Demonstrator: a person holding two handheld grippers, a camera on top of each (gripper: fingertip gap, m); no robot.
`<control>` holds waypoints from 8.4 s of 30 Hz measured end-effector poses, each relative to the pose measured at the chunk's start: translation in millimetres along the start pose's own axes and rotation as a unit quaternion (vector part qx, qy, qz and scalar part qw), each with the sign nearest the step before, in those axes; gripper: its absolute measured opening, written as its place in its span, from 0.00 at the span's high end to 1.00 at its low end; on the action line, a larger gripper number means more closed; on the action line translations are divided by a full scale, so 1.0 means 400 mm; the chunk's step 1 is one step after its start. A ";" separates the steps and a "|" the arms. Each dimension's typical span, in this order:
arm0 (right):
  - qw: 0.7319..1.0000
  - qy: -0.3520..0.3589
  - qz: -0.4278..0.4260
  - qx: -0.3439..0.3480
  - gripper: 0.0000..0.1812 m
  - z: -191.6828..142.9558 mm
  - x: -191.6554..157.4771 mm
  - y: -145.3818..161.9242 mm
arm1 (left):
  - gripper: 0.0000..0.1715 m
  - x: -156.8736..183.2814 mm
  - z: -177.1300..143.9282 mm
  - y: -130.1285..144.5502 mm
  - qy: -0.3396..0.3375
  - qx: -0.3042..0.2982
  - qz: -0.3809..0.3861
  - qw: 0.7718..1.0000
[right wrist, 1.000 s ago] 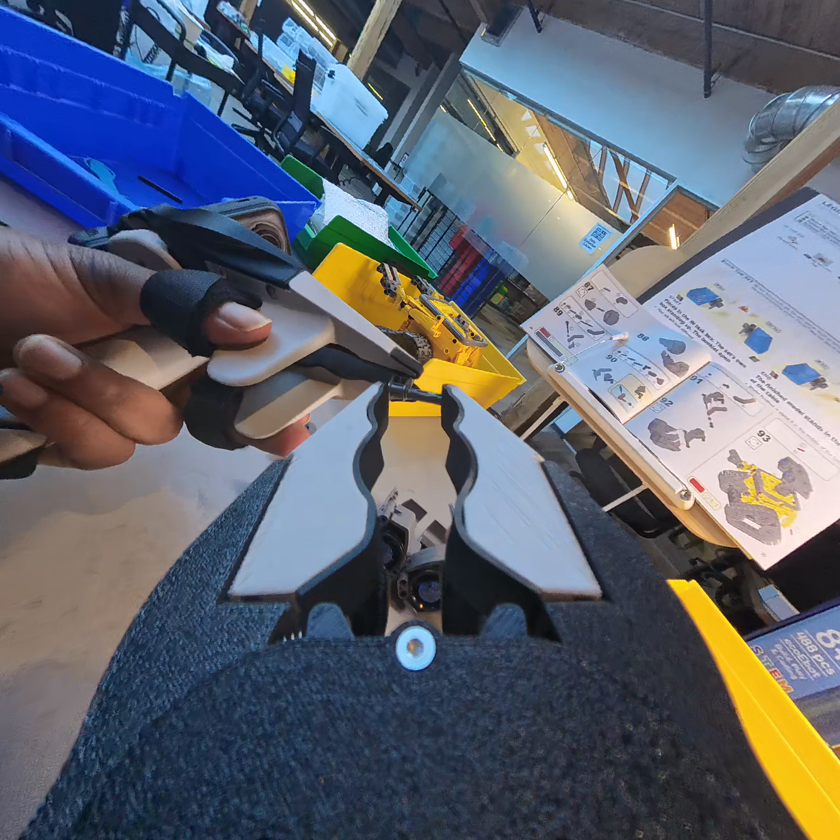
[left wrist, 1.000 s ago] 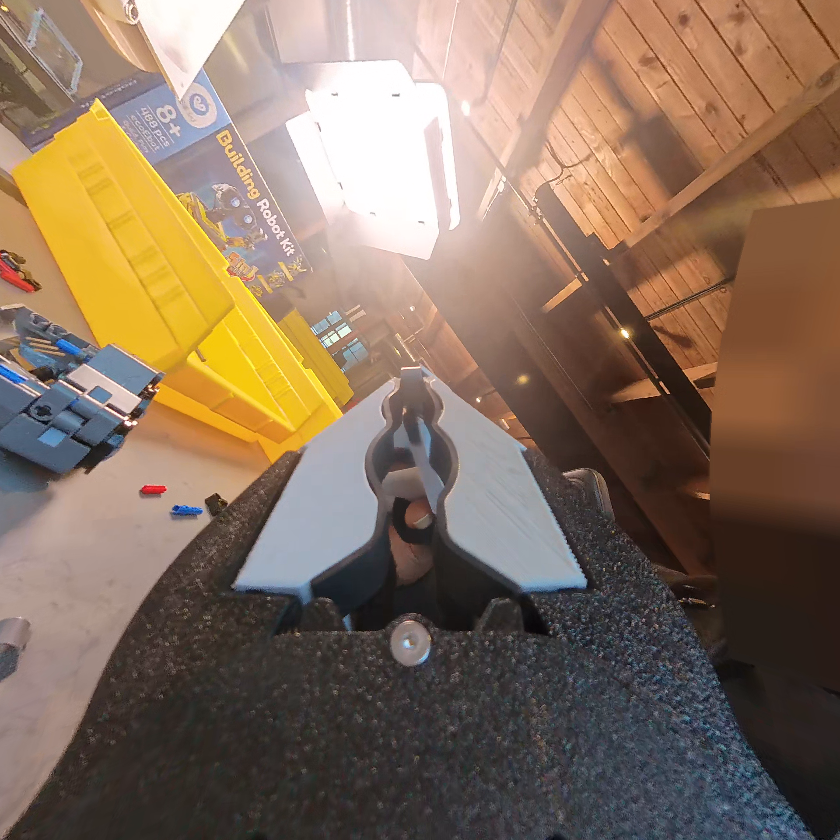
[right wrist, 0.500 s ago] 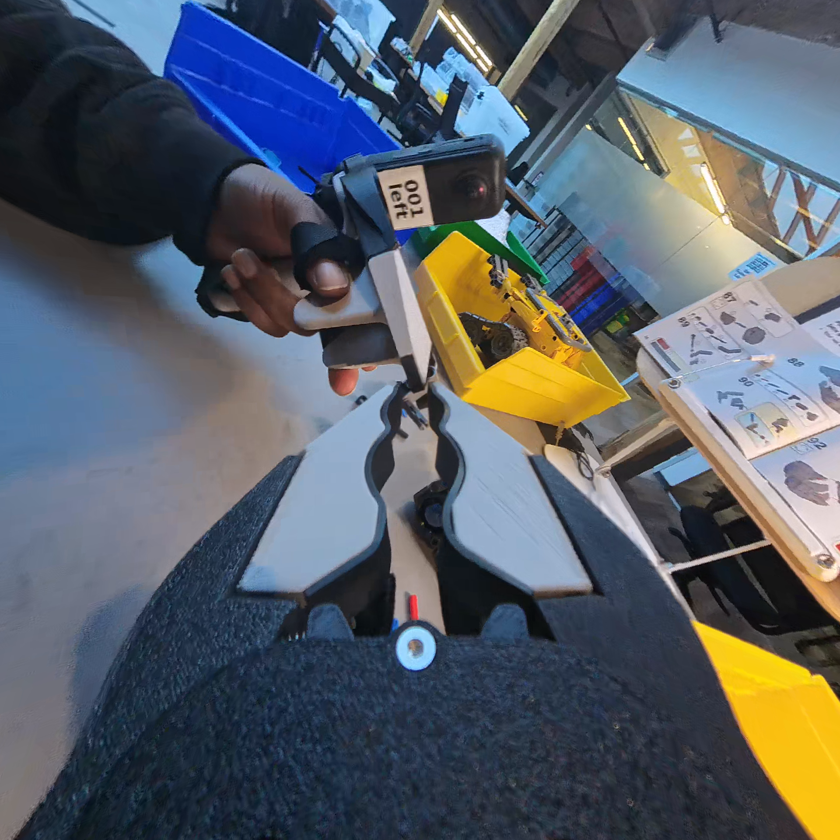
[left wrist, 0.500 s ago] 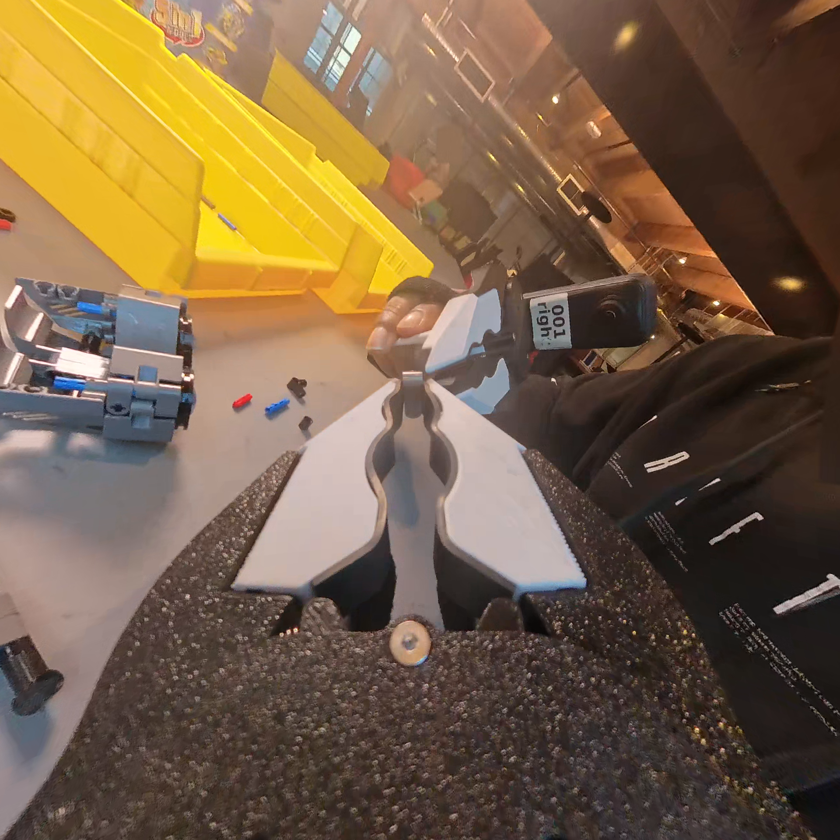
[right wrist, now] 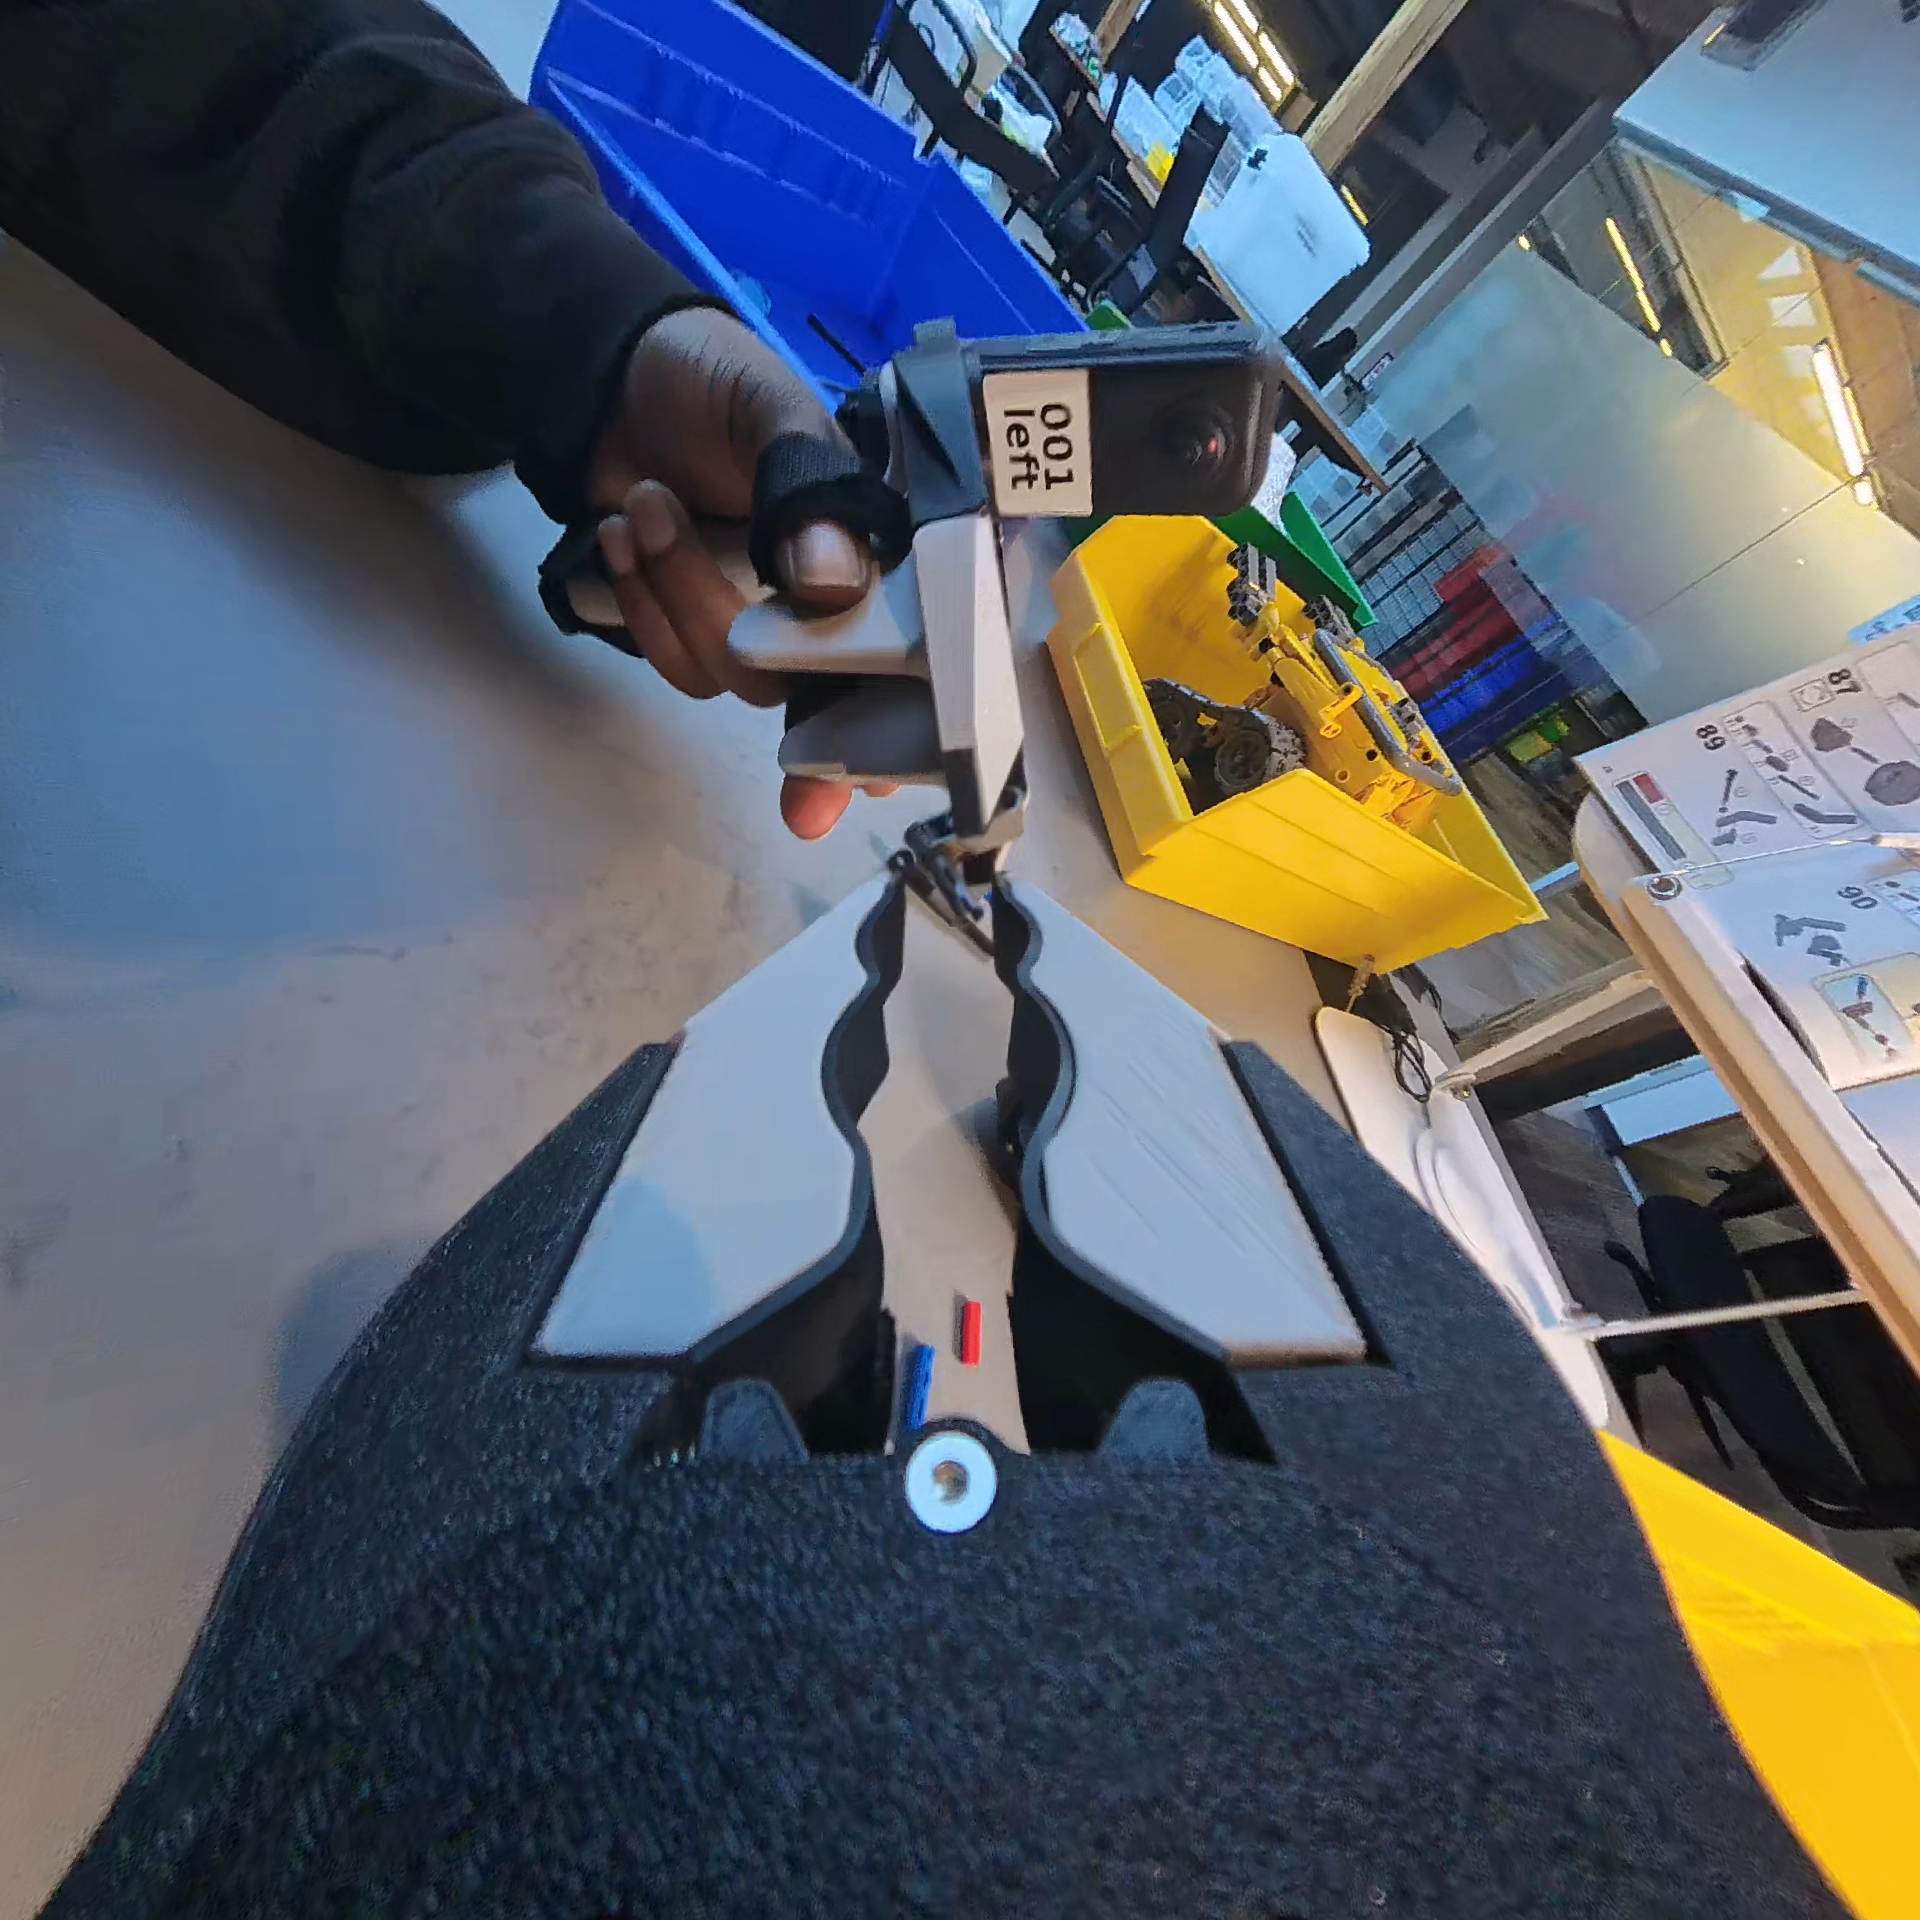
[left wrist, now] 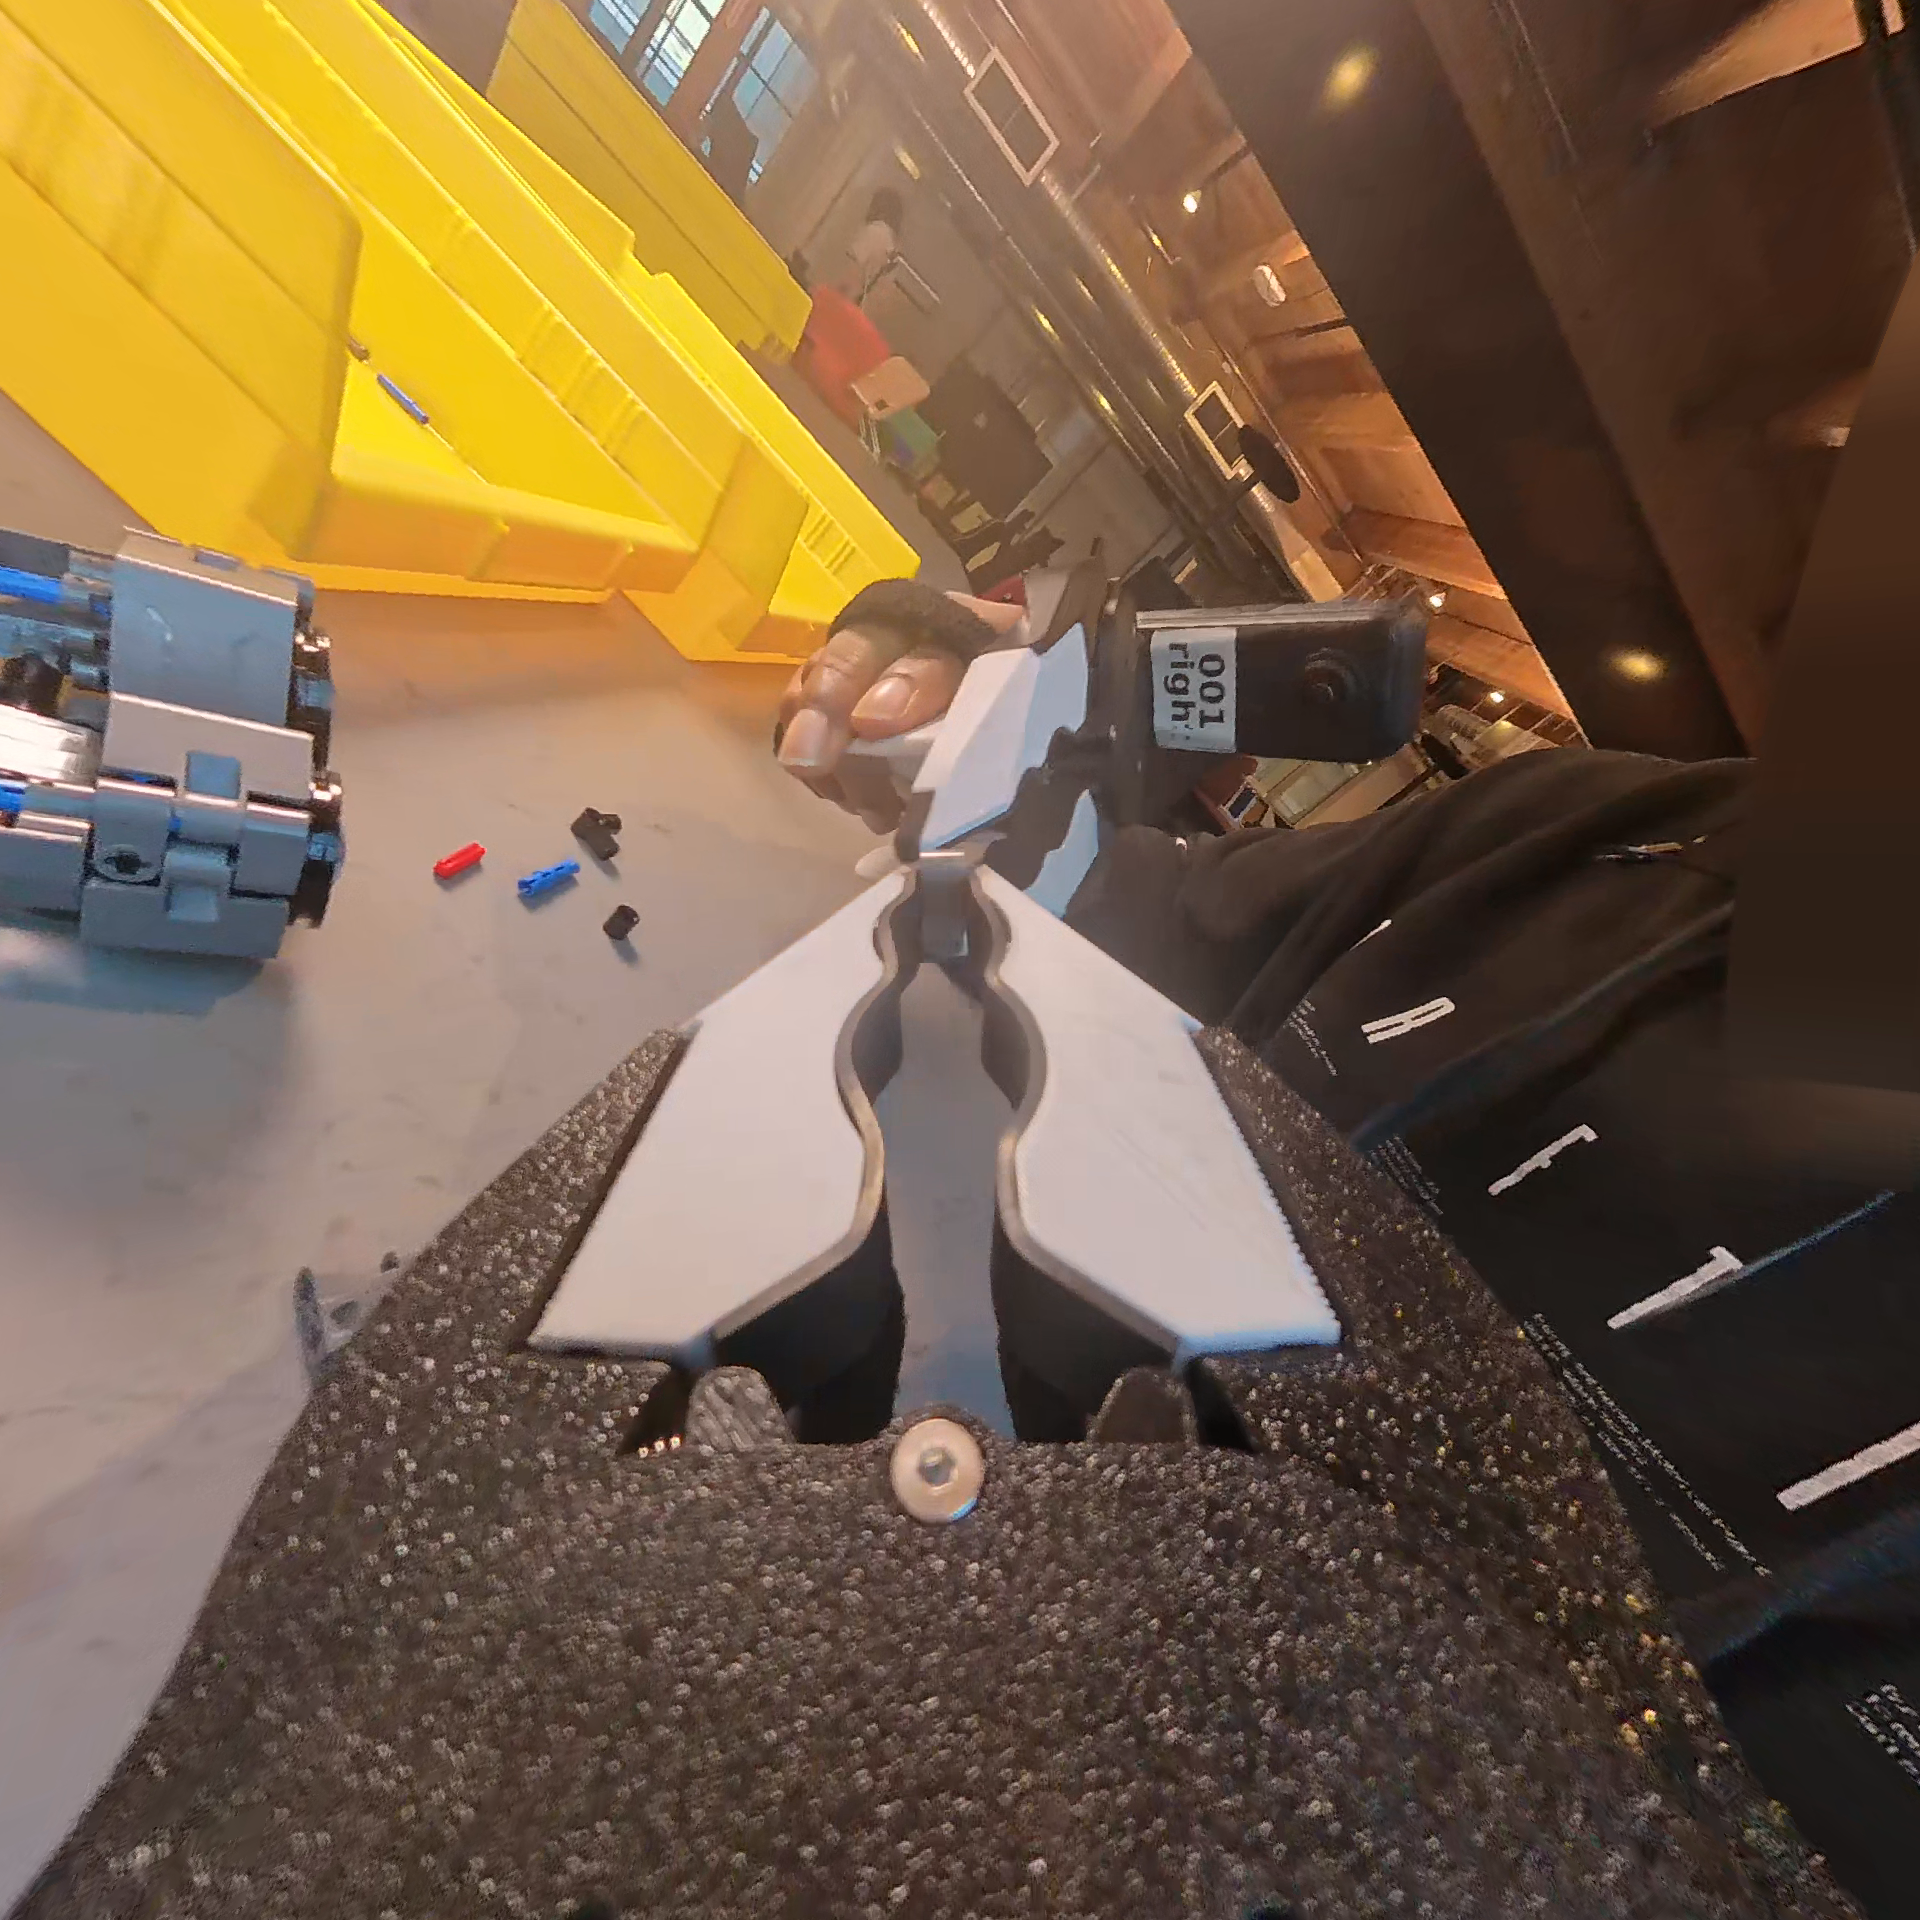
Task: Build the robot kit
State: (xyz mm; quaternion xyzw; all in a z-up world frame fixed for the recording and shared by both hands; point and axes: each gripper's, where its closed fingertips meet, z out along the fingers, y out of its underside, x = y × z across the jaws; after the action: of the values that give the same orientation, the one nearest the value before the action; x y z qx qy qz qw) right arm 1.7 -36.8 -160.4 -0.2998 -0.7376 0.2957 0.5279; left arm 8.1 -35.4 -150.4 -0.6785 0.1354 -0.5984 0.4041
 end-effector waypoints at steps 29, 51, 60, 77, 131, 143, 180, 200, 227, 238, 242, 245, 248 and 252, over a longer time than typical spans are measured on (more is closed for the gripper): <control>0.998 -0.012 0.058 0.022 0.99 0.009 -0.007 0.002 | 0.96 -0.021 -0.008 0.000 0.004 0.018 -0.034 0.999; 0.993 0.008 0.102 0.064 0.98 0.003 0.016 -0.013 | 0.96 -0.005 -0.019 -0.023 0.023 0.045 -0.028 0.998; 0.988 0.036 0.138 0.060 0.91 -0.004 0.051 0.010 | 0.96 -0.009 -0.048 -0.061 0.019 0.088 -0.025 0.996; 0.939 0.288 0.154 -0.106 0.99 0.184 0.820 0.207 | 0.96 -0.057 -0.102 -0.112 -0.025 0.162 -0.040 0.986; 0.918 -0.202 0.199 -0.278 0.92 -0.095 -0.065 0.263 | 0.96 -0.045 -0.176 -0.163 -0.109 0.157 0.101 0.976; 0.921 -0.207 0.239 -0.229 0.97 -0.058 -0.048 0.231 | 0.96 -0.020 -0.143 -0.140 -0.077 0.140 0.106 0.981; 0.811 -0.080 0.512 0.270 0.97 -0.013 0.099 -0.080 | 0.96 0.073 -0.062 -0.107 0.044 0.167 0.059 0.983; 0.794 -0.082 0.534 0.278 0.97 -0.005 0.095 -0.065 | 0.96 0.060 -0.062 -0.106 0.042 0.171 0.046 0.983; 0.780 -0.084 0.545 0.295 0.98 -0.014 0.103 -0.065 | 0.96 0.054 -0.059 -0.104 0.049 0.171 0.030 0.984; 0.780 -0.087 0.545 0.296 0.97 -0.011 0.095 -0.073 | 0.96 0.054 -0.057 -0.104 0.047 0.178 0.029 0.983; 0.770 -0.085 0.554 0.304 0.98 -0.009 0.095 -0.076 | 0.97 0.056 -0.057 -0.113 0.032 0.198 0.042 0.979; 0.742 -0.081 0.582 0.324 0.97 -0.007 0.107 -0.076 | 0.96 0.056 -0.058 -0.130 0.017 0.237 0.044 0.970; 0.699 -0.073 0.618 0.351 0.97 -0.002 0.122 -0.078 | 0.97 0.054 -0.060 -0.154 0.012 0.284 0.030 0.958; 0.639 -0.060 0.663 0.387 0.98 0.001 0.140 -0.082 | 0.97 0.060 -0.063 -0.171 0.015 0.319 0.036 0.947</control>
State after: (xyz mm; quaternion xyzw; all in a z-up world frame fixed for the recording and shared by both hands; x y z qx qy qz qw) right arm -17.8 -15.8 -102.1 -0.4585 -0.1895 0.8417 0.2130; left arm -29.8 -17.5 -85.9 -0.4997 -0.0323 -0.6053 0.6188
